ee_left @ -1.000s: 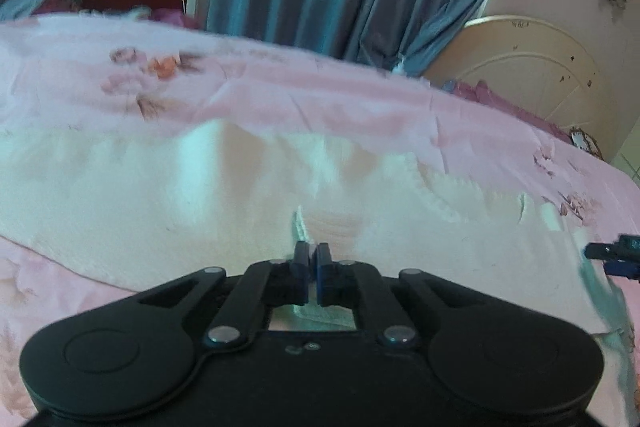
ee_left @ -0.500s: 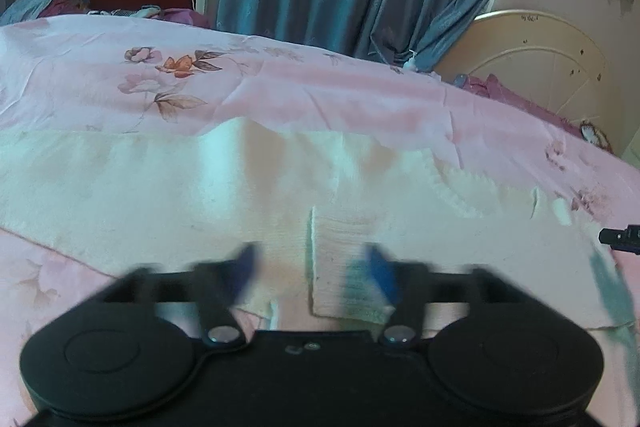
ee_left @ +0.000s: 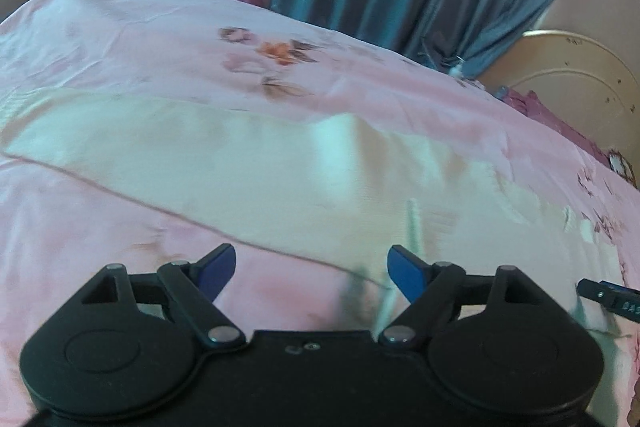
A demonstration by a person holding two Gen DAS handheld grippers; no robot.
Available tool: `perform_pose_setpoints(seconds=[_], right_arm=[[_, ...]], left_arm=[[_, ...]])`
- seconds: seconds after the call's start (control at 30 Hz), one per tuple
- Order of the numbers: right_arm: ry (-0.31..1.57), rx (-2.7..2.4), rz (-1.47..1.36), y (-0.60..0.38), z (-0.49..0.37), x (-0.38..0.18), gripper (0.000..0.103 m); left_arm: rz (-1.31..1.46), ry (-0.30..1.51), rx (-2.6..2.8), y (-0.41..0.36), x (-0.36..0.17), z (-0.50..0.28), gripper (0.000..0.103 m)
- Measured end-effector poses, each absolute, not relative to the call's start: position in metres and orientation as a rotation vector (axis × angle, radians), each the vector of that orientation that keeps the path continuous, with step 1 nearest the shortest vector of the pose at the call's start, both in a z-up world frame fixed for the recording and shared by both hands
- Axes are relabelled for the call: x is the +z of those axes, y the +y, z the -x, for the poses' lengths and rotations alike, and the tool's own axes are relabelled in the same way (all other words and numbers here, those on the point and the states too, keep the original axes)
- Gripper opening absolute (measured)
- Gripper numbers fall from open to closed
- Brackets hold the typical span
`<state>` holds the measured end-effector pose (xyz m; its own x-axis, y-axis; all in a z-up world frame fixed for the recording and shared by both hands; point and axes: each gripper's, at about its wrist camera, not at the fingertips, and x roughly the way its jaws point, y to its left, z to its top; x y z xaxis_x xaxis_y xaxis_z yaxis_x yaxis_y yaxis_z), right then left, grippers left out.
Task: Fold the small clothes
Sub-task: 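Grasp the other sleeve cuff with the left gripper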
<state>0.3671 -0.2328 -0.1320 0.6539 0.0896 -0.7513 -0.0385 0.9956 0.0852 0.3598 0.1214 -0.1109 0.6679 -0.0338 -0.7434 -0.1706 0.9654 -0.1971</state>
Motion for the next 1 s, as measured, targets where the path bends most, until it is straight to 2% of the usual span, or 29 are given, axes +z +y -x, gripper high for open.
perform_pose_setpoints(seconds=[0.47,0.83,1.0], right_arm=[[0.837,0.238,-0.040,-0.111,-0.382,-0.124,0.050],[0.894,0.214,-0.011,-0.082,-0.402,-0.144,0.050],[0.877,0.209,-0.003,-0.078,-0.401,-0.145,0.050]], left_arm=[[0.463,0.824,0.267,0.238,-0.114,-0.336,0.081],[0.515,0.797,0.330,0.287,-0.121,-0.346,0.081],[0.523,0.787,0.323,0.295,-0.124,-0.353,0.084]])
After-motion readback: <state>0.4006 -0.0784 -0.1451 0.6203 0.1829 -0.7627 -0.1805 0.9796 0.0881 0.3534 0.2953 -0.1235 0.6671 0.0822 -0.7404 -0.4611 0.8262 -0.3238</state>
